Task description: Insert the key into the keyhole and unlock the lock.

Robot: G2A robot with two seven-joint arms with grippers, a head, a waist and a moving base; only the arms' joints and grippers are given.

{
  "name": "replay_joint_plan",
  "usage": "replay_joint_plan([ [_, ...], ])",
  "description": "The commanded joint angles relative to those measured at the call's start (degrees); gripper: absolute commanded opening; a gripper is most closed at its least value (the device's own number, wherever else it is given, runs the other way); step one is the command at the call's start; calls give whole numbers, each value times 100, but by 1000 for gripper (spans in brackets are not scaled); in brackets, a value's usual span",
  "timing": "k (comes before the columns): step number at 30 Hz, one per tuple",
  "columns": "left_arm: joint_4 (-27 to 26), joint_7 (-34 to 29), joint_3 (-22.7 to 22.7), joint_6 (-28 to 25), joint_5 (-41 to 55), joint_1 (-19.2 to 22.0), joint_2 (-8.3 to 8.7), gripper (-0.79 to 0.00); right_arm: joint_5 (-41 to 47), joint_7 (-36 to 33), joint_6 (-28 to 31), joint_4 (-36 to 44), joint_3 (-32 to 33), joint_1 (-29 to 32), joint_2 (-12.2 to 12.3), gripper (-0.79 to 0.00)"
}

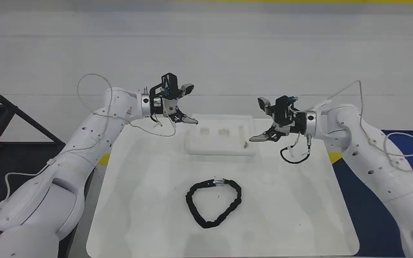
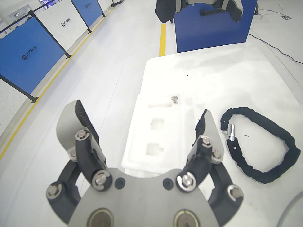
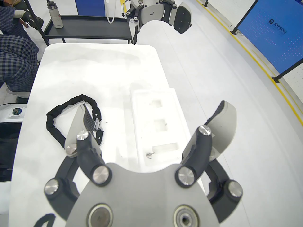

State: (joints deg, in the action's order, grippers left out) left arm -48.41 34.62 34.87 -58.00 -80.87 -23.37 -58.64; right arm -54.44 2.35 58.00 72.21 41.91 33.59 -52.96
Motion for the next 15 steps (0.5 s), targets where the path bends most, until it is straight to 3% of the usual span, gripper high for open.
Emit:
replay_joint_plan([
  [1,0,0,0,0,0,0,0,0,0,0,0,0,0,0,0,0],
  [7,0,0,0,0,0,0,0,0,0,0,0,0,0,0,0,0],
  [10,0,0,0,0,0,0,0,0,65,-124,-315,-36,13,141,-11,0],
  [15,0,0,0,0,0,0,0,0,648,-1079,-906,-193,-70,250,-81,0],
])
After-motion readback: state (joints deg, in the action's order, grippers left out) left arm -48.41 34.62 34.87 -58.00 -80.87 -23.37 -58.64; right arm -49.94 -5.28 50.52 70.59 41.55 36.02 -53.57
